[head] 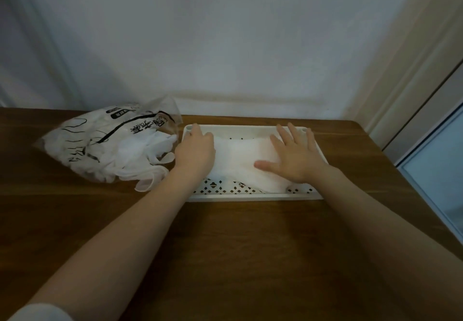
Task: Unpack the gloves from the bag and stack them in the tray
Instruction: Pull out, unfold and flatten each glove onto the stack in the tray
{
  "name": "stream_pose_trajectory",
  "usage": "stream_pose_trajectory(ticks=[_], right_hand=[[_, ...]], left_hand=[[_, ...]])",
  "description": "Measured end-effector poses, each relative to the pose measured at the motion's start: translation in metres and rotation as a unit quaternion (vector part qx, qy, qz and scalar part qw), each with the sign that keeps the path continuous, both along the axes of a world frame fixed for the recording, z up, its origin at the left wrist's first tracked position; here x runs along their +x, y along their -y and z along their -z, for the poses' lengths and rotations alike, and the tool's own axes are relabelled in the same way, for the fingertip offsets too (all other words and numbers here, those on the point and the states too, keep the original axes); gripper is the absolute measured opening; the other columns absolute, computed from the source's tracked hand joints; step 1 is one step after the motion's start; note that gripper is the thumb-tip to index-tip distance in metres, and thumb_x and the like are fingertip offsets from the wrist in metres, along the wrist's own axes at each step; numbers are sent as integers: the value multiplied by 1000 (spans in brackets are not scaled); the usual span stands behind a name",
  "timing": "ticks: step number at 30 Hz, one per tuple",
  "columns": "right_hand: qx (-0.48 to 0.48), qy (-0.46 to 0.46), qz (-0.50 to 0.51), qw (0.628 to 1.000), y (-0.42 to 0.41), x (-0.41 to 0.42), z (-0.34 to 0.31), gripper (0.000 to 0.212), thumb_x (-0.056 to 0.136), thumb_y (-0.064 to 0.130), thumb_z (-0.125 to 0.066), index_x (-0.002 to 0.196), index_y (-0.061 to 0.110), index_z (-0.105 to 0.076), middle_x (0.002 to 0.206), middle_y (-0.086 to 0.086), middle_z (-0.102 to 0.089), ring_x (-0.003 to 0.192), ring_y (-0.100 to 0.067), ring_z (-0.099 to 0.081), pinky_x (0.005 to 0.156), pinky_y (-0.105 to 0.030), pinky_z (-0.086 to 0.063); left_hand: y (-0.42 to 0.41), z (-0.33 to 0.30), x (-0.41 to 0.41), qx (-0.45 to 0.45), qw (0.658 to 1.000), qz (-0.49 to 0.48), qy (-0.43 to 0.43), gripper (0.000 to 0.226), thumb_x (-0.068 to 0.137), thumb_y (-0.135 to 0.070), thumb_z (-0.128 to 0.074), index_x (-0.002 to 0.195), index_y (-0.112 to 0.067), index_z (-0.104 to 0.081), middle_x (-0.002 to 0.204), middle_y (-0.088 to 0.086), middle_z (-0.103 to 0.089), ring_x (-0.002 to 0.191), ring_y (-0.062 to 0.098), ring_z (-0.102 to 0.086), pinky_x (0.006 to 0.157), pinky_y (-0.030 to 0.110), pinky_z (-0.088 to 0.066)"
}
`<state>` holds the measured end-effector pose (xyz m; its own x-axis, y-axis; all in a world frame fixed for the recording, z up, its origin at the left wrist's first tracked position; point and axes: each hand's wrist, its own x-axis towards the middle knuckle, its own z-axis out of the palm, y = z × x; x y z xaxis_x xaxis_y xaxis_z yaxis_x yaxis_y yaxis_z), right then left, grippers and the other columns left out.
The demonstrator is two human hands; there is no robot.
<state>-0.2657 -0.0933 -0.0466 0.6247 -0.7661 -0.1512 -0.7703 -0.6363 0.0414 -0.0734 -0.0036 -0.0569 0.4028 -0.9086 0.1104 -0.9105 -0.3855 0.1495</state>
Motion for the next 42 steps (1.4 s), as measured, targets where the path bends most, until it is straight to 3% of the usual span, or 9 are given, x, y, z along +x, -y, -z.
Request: stream_pose_trajectory(ticks=[6, 11, 16, 21, 27, 30, 34, 38, 42], right_hand=[[4, 268, -151, 951, -48, 62, -32, 29, 98, 29, -43, 115, 13, -62, 118, -3, -60, 110, -19, -55, 93, -35, -44], [61, 260, -203, 942, -86, 140, -20, 19, 95, 13, -47, 106, 7, -61, 100, -10, -67, 90, -23, -61, 81, -37, -50], [10, 87, -147, 985, -93, 180, 10, 25, 96, 31, -47, 110, 14, -60, 102, -7, -61, 97, -24, -56, 90, -35, -42], [34, 222, -100, 969, -93, 180, 14, 23, 95, 17, -46, 107, 18, -66, 102, -2, -67, 91, -19, -61, 88, -35, -47], [290, 469, 8, 834, -89, 163, -8, 19, 96, 12, -42, 81, 12, -54, 80, 0, -51, 75, -13, -48, 73, -27, -40], [366, 506, 45, 779, -88, 155, -11, 19, 97, 16, -37, 92, 7, -53, 93, -9, -52, 87, -20, -50, 85, -35, -44], [475, 605, 118, 629, -78, 146, -15, 20, 98, 21, -43, 103, 5, -55, 106, -13, -58, 101, -28, -57, 90, -44, -50], [442, 628, 126, 627, -68, 133, -24, 18, 99, 23, -47, 89, 10, -54, 92, -8, -60, 88, -23, -60, 81, -41, -54], [439, 674, 139, 578, -60, 119, -31, 16, 97, 21, -49, 88, 10, -57, 86, -9, -62, 84, -23, -61, 83, -42, -52]], left_hand=[[-34, -37, 24, -244, 958, 67, -136, 23, 97, -14, -41, 108, -14, -61, 94, 0, -57, 74, 11, -45, 64, 23, -31], [-72, -39, 48, -318, 926, 107, -175, 24, 90, 0, -43, 95, -8, -66, 90, -2, -61, 75, 1, -50, 70, 14, -40], [-95, -30, 67, -327, 920, 92, -197, 32, 85, 11, -39, 95, -6, -64, 87, -8, -55, 77, -2, -50, 70, 2, -36], [-102, -11, 89, -193, 961, 64, -190, 28, 94, -5, -42, 115, -12, -59, 114, 0, -60, 99, 2, -46, 80, 9, -33], [-98, 1, 88, -122, 985, 42, -116, 26, 94, -33, -50, 115, -19, -56, 100, -2, -59, 89, 14, -54, 73, 28, -39], [-94, 2, 87, -177, 976, 29, -127, 19, 95, -24, -49, 107, -15, -60, 93, -3, -56, 86, 16, -53, 71, 28, -40], [-95, -5, 79, -286, 942, 19, -177, 26, 96, -26, -48, 81, -8, -60, 70, 2, -53, 68, 17, -48, 56, 19, -31], [-89, -16, 78, -310, 942, 12, -125, 26, 93, -33, -51, 73, -17, -53, 60, -1, -53, 62, 19, -49, 60, 30, -35], [-83, -10, 90, -77, 996, -24, 44, 24, 97, -33, -42, 97, -18, -62, 82, 2, -62, 82, 21, -53, 78, 33, -34]])
